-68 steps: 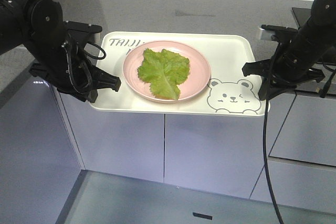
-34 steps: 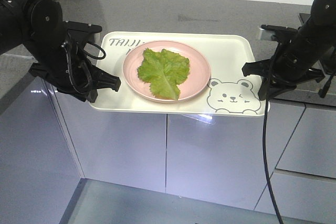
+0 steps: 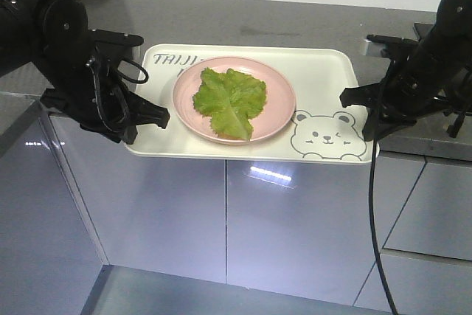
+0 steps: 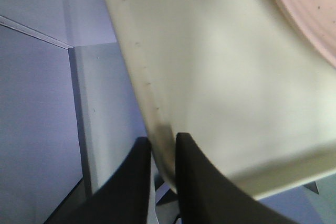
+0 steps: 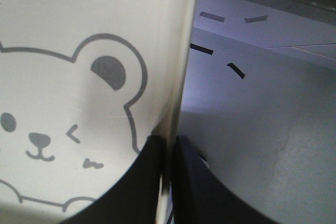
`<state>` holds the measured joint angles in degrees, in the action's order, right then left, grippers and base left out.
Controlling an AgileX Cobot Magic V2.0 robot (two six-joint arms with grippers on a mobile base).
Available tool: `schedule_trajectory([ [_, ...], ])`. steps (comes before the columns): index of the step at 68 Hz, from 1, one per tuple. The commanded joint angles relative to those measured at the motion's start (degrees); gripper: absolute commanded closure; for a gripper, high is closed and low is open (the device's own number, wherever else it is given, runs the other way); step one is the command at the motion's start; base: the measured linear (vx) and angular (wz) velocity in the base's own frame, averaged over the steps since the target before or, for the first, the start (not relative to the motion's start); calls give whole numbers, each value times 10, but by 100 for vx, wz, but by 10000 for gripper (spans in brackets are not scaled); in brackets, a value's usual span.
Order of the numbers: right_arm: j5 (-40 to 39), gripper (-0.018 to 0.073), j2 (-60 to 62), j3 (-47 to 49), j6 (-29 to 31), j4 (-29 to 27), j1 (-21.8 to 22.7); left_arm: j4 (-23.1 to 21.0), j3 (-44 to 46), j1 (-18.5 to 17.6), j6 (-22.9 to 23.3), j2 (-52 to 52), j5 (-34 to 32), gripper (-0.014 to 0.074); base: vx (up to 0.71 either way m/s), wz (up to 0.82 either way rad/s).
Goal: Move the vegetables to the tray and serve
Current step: 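Drive the base toward the grey countertop holding the tray level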
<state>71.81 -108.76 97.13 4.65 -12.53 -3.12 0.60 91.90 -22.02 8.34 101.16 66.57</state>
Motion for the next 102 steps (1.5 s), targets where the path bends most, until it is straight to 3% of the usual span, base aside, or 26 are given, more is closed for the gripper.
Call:
schedule_trajectory([
  [1, 19, 564, 36, 14, 14, -58, -8, -53, 20, -9, -15, -29, -49, 603, 7, -9],
  [102, 20, 564, 36, 14, 14, -58, -8, -53, 20, -9, -15, -29, -50, 603, 3, -6],
])
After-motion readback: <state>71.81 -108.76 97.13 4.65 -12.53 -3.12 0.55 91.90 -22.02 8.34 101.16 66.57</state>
